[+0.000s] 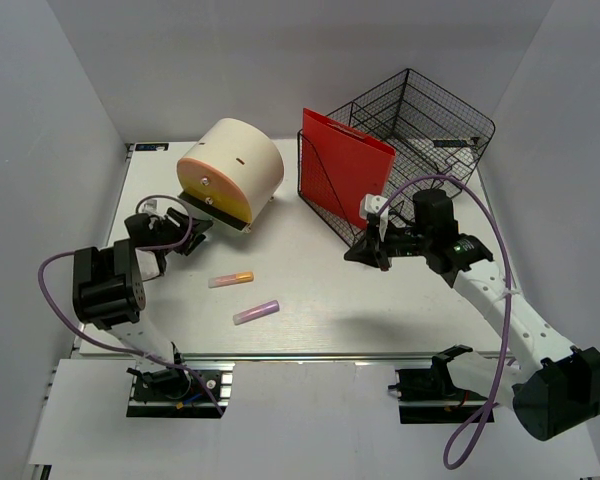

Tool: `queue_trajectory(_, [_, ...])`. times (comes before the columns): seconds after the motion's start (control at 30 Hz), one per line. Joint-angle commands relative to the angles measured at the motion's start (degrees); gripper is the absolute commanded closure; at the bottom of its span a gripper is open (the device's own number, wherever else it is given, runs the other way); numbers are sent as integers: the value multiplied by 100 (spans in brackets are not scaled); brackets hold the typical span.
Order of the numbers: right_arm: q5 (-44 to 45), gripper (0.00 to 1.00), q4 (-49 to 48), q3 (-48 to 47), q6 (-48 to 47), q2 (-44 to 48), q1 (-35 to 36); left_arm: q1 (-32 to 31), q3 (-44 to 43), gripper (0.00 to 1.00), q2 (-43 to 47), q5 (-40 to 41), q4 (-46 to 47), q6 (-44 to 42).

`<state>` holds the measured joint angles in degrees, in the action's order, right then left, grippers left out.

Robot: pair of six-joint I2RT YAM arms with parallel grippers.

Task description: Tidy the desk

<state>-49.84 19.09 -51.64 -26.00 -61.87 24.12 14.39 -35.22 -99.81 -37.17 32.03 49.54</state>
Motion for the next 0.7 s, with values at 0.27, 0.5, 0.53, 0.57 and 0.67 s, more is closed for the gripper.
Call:
queue_trajectory(0.27, [-139,96,-134,22,-133,201,-117,46,-380,31,1780,385,-2478,-1086])
queue_trajectory(0.5, [-131,97,-160,136,-186,403,5,46,-950,46,2308,1868,-4326,-1482])
queue_trajectory(0.53, [-139,97,-151,145,-186,421,5,46,-1021,48,2308,2028,-4467,-1482])
queue_trajectory(0.57, [-157,97,-151,154,-204,430,22,107,-1100,51,2317,2168,-4730,-1491])
queue_trajectory(0.67, [-192,97,-151,189,-204,517,22,108,-1416,52,2256,2775,-5083,-1535])
